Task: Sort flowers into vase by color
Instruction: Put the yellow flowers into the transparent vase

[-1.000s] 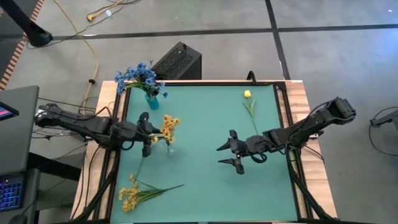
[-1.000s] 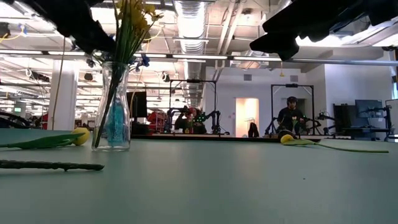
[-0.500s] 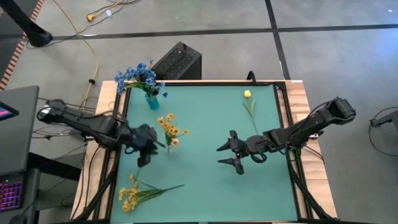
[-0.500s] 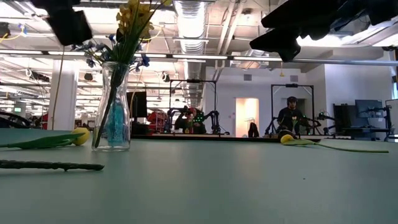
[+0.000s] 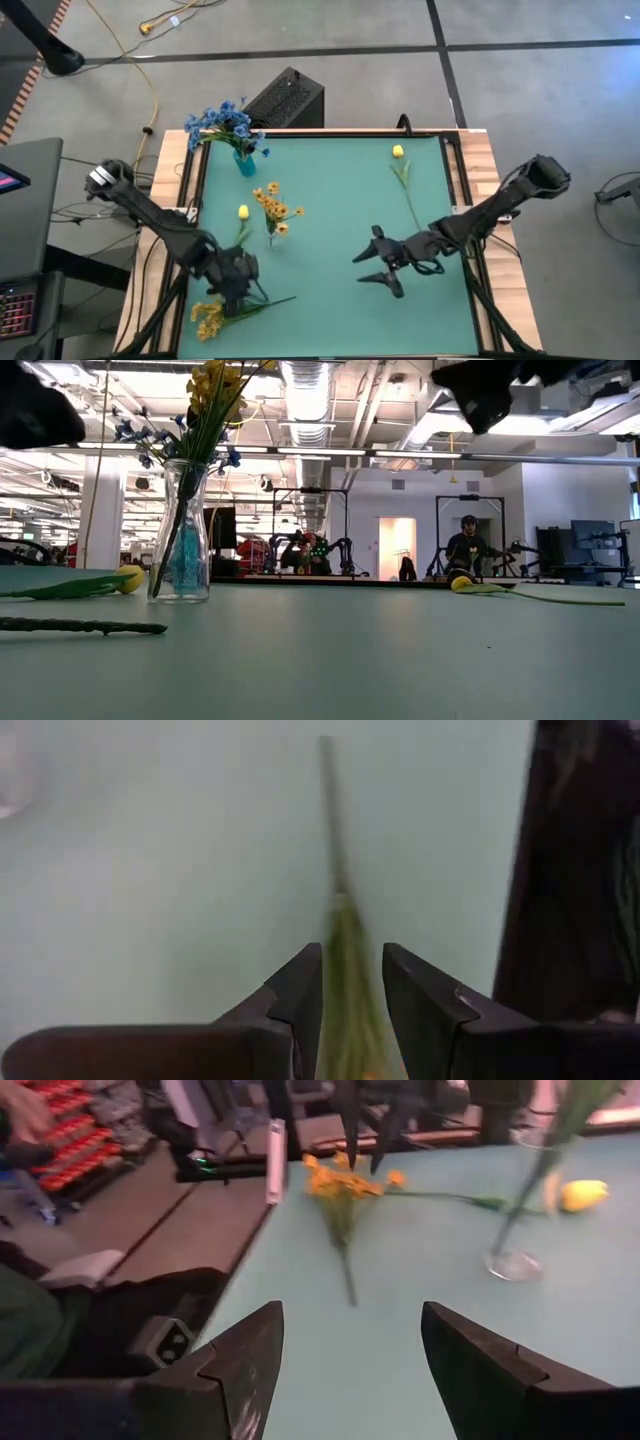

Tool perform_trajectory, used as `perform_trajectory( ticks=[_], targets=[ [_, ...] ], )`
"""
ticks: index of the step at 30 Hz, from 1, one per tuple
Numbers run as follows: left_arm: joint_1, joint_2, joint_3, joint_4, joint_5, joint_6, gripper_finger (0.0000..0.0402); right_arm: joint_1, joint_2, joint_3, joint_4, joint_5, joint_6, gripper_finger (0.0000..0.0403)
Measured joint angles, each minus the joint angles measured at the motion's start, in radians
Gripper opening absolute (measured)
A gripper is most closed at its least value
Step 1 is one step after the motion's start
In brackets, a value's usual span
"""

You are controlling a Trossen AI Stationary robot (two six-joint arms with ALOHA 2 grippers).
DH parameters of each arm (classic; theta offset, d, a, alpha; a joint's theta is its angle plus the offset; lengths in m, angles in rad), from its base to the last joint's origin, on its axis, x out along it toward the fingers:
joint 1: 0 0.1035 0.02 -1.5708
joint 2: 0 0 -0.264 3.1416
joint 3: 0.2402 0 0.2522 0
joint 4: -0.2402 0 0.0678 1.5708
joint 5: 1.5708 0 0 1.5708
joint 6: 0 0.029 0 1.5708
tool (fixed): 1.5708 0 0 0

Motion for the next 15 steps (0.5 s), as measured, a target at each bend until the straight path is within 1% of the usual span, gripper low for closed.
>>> perform_trajectory(
  ticks=[3,6,9,12,15],
  targets=[
    [-0.045,0.067,0.000,0.096,-0.015,0.036,0.0095,0.040,0.002,0.000,0.018,0.023,0.000,0.0264],
    [-0.064,0.128,0.000,0.152,-0.018,0.056,0.0106,0.083,0.021,0.000,0.044,0.096,0.000,0.0264],
    [-0.066,0.177,0.000,0.168,-0.018,0.040,0.0132,0.108,0.060,0.000,0.074,0.121,0.005,0.0264],
    [-0.066,0.221,0.000,0.183,-0.031,0.035,0.0165,0.124,0.102,0.004,0.125,0.125,0.008,0.0264],
    [-0.066,0.263,0.000,0.181,-0.051,0.023,0.0199,0.131,0.148,0.026,0.127,0.125,0.008,0.0264]
  ],
)
